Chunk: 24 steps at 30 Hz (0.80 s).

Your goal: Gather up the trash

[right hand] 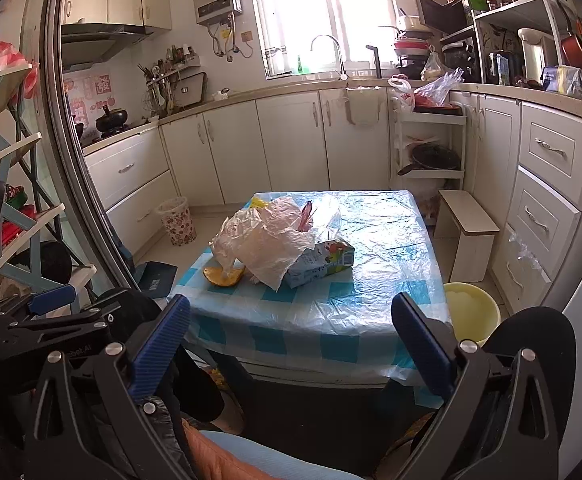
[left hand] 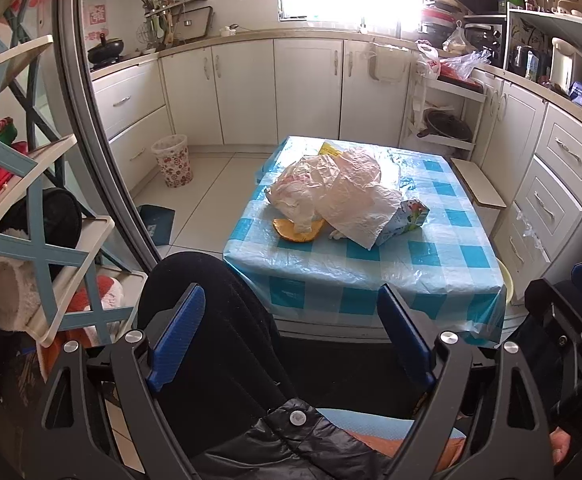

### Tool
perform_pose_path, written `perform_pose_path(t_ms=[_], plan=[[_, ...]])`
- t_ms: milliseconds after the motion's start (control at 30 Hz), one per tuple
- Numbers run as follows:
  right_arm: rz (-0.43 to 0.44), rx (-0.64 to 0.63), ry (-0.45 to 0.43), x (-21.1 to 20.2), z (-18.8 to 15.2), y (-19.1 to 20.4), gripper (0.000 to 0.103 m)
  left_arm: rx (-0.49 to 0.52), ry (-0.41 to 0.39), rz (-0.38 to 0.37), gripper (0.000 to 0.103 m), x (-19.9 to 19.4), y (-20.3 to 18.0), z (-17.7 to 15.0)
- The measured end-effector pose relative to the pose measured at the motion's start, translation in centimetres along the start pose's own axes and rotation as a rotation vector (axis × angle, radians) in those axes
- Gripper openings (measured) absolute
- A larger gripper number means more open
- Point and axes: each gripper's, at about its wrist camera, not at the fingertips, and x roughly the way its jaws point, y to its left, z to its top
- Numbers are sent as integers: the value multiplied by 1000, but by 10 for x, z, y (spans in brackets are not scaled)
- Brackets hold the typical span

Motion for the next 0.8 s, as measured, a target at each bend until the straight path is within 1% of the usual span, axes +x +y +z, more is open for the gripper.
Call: perform_pose_path(t_ms=[67, 100, 267, 367, 600, 800], plan=[[-21, 4, -9, 6, -9, 14, 96, 7, 1, -1, 84, 0, -1, 0], [-9, 3, -6, 7, -10, 15, 96, 11, 1, 0, 85, 0, -2, 0], [2, 11, -3, -6, -7, 5, 96, 16, -5, 1, 87, 0, -4, 0], [4, 13, -3, -5, -9, 4, 96, 17, -5, 1, 88, 0, -4, -1], [22, 22, 23, -28, 3, -12, 96, 17, -2, 0, 88, -1, -5, -2], [23, 29, 26, -27, 0, -12, 96, 14, 0, 0, 88, -1, -4, -4]])
